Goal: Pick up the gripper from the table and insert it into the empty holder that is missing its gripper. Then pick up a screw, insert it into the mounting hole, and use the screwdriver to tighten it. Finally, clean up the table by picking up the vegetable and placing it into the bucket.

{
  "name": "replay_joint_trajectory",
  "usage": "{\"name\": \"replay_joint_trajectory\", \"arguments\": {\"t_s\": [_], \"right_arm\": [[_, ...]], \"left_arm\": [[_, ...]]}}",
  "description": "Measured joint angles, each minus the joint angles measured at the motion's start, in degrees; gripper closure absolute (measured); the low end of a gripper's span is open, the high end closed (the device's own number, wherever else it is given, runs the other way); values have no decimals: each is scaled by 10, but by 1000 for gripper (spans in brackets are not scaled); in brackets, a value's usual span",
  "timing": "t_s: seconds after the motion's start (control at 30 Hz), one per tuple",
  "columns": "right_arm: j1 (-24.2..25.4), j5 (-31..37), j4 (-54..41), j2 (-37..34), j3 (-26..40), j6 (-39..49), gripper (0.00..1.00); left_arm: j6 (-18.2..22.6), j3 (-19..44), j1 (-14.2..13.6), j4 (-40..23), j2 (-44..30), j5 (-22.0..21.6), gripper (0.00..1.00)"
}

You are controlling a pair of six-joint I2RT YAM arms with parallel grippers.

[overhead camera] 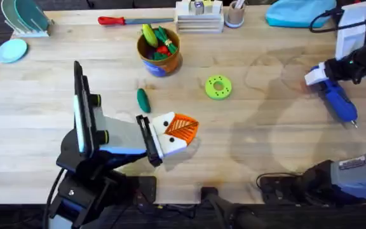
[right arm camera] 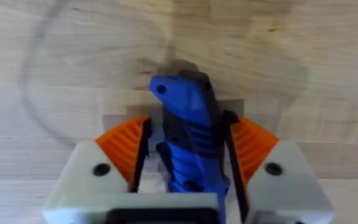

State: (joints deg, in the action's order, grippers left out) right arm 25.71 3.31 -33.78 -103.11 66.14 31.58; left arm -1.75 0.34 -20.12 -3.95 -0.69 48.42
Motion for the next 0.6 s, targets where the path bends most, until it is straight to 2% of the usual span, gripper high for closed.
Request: {"name": "replay_joint_trajectory", "arguments": {"t_s": [0.07,0.2,0.33,0.6], "right_arm": [[-1,-8,-8,0,1,0,472],[-3,-10,-16,0,4,4,752],[-3,1,-22,-5,11,0,974],[-3,3,-56,-7,29,-34,985]], "left_arm": [[0,0,0,0,0,0,993],[0,0,0,0,0,0,993],[0,0,0,0,0,0,993],[0,0,0,0,0,0,993]]}}
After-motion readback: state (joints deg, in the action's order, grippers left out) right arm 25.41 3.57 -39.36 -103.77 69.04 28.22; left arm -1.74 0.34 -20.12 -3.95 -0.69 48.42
